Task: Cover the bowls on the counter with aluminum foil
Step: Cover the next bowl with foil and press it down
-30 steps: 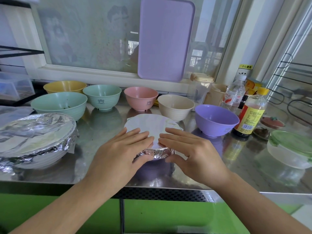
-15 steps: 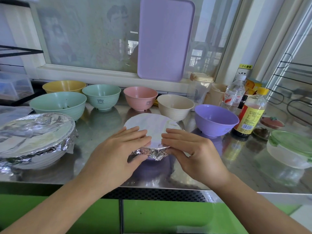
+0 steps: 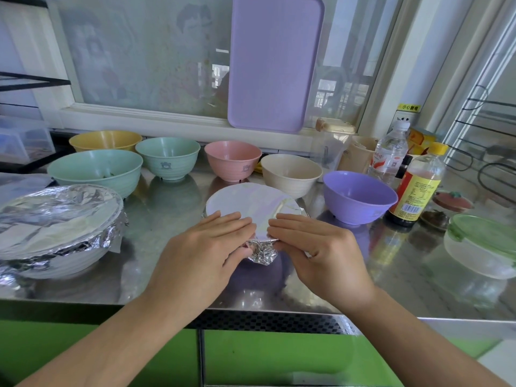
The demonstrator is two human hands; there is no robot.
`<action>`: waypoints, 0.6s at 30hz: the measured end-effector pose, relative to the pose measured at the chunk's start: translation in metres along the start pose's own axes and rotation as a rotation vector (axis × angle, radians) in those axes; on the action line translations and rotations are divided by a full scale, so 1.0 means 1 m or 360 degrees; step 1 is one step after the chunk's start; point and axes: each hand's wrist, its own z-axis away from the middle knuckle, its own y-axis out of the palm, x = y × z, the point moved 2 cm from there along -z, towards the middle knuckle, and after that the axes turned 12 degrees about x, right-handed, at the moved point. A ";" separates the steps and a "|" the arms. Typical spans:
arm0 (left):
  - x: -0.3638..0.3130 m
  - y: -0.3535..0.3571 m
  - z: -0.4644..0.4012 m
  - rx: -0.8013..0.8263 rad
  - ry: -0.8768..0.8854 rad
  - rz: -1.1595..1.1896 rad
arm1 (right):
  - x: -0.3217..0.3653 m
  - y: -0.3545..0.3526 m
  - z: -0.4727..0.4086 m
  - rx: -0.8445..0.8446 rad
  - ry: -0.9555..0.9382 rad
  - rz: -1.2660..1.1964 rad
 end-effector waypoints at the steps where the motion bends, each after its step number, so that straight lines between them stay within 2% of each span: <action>1: 0.000 0.000 0.001 -0.0017 0.0007 0.0007 | 0.000 -0.001 -0.001 -0.0005 -0.0006 0.0000; 9: -0.009 -0.001 -0.001 -0.0100 0.0083 0.0062 | 0.015 0.000 -0.008 -0.0060 -0.0101 0.0034; 13: -0.005 -0.001 0.000 -0.0078 0.0054 0.0042 | 0.009 -0.004 -0.008 -0.0002 0.0028 -0.0064; 18: -0.005 0.005 0.001 -0.0122 0.0029 -0.0088 | 0.012 0.000 -0.005 -0.0011 0.0129 0.0054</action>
